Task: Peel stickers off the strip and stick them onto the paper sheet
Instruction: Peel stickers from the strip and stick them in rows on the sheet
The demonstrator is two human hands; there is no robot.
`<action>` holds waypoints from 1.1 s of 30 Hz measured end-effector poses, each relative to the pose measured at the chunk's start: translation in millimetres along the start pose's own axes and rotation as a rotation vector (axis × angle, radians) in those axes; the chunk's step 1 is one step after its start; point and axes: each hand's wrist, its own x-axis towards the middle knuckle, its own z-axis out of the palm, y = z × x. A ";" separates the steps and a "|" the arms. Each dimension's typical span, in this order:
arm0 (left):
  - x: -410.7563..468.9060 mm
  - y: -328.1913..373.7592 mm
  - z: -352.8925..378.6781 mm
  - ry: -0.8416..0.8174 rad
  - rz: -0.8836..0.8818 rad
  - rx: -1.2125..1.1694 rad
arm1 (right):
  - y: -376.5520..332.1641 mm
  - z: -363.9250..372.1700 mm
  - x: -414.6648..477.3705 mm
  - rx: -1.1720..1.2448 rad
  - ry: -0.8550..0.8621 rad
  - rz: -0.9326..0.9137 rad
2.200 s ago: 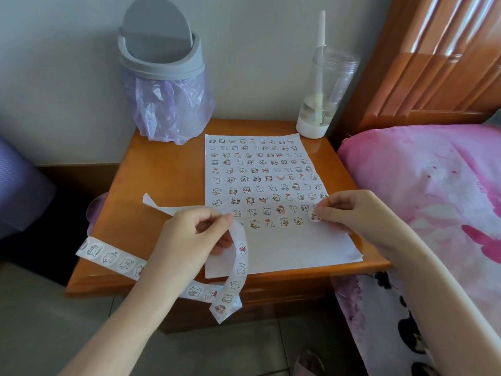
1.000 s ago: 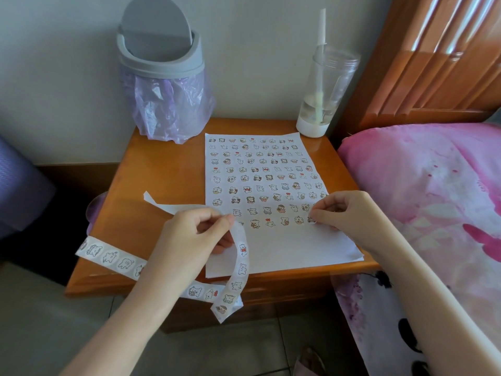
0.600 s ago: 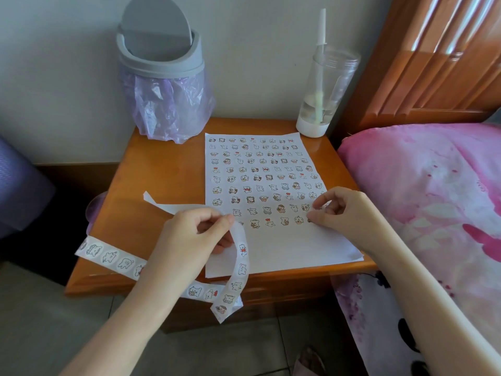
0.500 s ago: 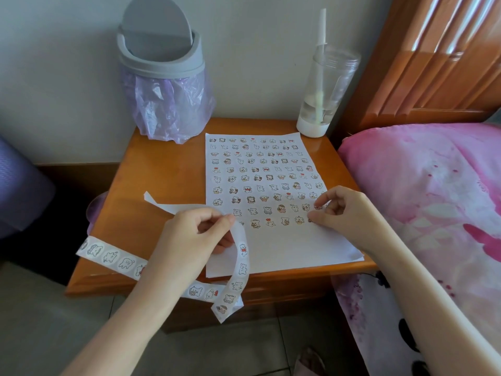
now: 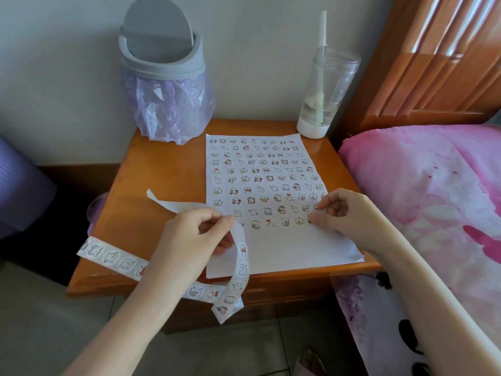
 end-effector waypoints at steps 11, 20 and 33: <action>-4.2 7.8 -7.1 -0.037 -0.041 -0.101 | -32.0 12.3 -18.0 0.031 0.149 -0.184; -11.9 19.9 -13.9 -0.008 -0.024 -0.230 | -72.3 57.7 -61.1 0.439 -0.270 -0.192; -12.6 21.0 -10.0 -0.141 -0.039 -0.298 | -70.1 49.9 -59.3 0.396 -0.155 -0.226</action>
